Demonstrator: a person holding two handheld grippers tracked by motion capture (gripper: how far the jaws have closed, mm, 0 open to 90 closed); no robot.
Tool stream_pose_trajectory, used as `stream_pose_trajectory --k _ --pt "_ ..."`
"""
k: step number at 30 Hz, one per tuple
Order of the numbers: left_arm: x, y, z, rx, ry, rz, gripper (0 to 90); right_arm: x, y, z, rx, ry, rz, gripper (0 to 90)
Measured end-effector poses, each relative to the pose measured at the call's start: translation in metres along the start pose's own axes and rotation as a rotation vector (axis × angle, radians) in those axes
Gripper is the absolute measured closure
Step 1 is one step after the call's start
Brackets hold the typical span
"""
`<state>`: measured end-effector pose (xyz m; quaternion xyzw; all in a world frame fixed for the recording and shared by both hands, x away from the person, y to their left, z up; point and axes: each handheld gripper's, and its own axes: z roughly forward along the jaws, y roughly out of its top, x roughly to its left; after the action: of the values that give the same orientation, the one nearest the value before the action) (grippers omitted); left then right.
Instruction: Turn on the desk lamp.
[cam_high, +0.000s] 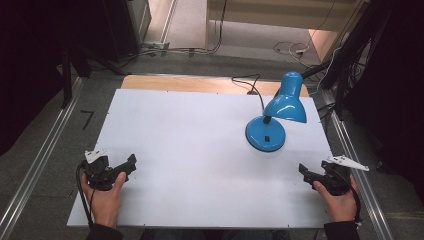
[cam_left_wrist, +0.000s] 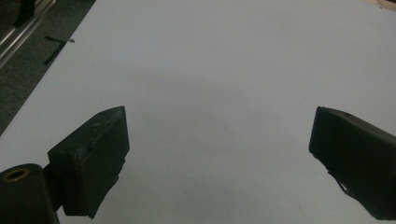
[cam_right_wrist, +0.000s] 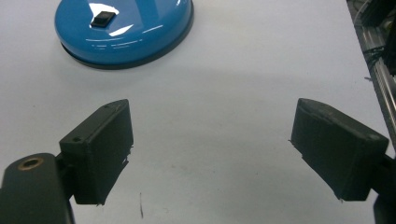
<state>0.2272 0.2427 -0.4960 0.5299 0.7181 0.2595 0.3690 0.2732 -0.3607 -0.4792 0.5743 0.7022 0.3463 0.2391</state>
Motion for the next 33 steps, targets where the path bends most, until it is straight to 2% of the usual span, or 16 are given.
stream_pose_trajectory --k 15,21,33 --pt "-0.001 0.0 0.0 0.002 -0.004 0.001 5.5 0.006 0.004 0.0 -0.016 0.006 -0.016 11.5" --pt "-0.001 0.0 0.0 0.002 -0.003 0.003 5.5 0.011 0.007 0.004 -0.021 0.012 -0.044 12.1" --pt "-0.002 0.0 0.0 0.002 -0.003 0.006 5.5 0.019 0.015 0.011 -0.028 0.033 -0.045 12.1"
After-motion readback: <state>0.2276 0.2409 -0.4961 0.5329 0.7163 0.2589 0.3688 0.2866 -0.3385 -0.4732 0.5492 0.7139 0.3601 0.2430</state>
